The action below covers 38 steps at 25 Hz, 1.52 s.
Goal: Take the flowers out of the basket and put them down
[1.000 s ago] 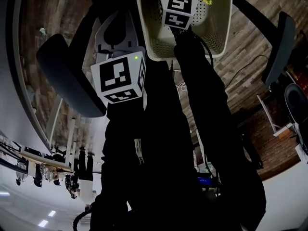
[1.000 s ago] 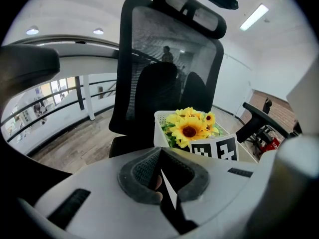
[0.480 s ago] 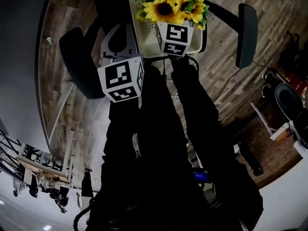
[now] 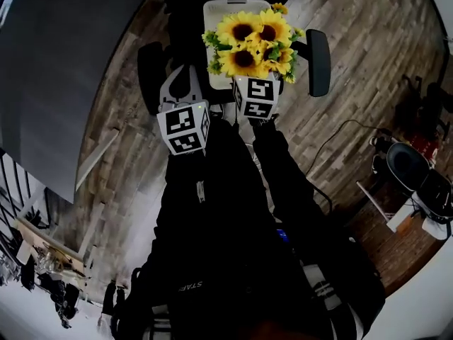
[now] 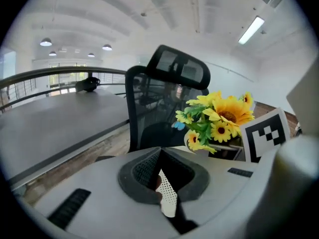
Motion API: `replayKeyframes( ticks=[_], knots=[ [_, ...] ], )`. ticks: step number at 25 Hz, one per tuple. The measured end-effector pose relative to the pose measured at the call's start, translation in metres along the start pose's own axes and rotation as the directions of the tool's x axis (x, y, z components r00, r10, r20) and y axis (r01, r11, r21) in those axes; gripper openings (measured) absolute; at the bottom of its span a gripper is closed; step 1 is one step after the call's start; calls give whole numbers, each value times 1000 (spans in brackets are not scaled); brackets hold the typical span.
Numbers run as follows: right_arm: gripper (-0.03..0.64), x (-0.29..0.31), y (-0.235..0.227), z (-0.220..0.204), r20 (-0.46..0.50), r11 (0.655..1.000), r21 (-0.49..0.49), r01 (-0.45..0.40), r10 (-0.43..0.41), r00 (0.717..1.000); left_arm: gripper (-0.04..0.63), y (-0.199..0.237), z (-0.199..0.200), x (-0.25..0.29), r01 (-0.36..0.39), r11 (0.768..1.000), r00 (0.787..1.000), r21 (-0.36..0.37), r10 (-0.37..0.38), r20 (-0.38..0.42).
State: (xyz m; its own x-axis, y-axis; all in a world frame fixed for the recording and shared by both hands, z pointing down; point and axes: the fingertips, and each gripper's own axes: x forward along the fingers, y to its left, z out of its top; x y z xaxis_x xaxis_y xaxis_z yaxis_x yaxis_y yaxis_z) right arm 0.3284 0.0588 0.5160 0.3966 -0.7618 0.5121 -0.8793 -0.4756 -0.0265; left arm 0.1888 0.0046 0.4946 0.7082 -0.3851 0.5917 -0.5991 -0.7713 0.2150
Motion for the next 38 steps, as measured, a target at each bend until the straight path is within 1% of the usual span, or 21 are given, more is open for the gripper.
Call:
replayKeyframes(
  ticks=[6,9,11,16,19,24,25,28,30,31,35,36,38],
  knots=[
    [533,-60,52,59,15,991,-69,-114,115,993,-2,20,34,-74,-81,996,995,-32,83,55],
    [532,-71,104,75,12,978,-96,-185,187,982,-2,59,37,-112,-133,989,987,-72,138,78],
    [532,-75,141,82,11,965,-117,-236,238,971,-2,87,36,-134,-171,980,979,-104,181,89],
    [534,-95,197,106,15,923,-158,-352,359,933,-2,110,43,-174,-250,953,956,-172,271,111],
    [532,-95,255,109,-1,890,-186,-416,423,906,-2,150,42,-199,-287,936,941,-202,315,126],
    [532,-83,361,111,-30,831,-231,-506,514,857,-2,241,27,-239,-368,891,906,-265,407,111],
    [534,-83,373,112,-36,822,-235,-519,526,850,-2,251,24,-246,-381,883,901,-273,421,106],
    [533,-86,387,114,-47,798,-249,-548,556,830,-2,260,21,-260,-414,861,883,-294,459,101],
    [533,-84,405,114,-59,780,-265,-566,573,817,-2,274,18,-269,-432,843,870,-319,483,97],
    [533,-80,423,111,-72,770,-275,-576,580,811,-2,290,13,-275,-440,834,865,-334,493,92],
    [534,-57,526,89,-132,724,-313,-614,607,783,-2,380,-17,-303,-463,793,849,-397,525,57],
    [534,-52,542,84,-144,714,-318,-624,614,776,-2,394,-22,-307,-470,783,845,-407,533,49],
    [532,-46,553,77,-161,696,-325,-641,627,762,-2,402,-29,-309,-487,766,835,-419,549,35]
  ],
)
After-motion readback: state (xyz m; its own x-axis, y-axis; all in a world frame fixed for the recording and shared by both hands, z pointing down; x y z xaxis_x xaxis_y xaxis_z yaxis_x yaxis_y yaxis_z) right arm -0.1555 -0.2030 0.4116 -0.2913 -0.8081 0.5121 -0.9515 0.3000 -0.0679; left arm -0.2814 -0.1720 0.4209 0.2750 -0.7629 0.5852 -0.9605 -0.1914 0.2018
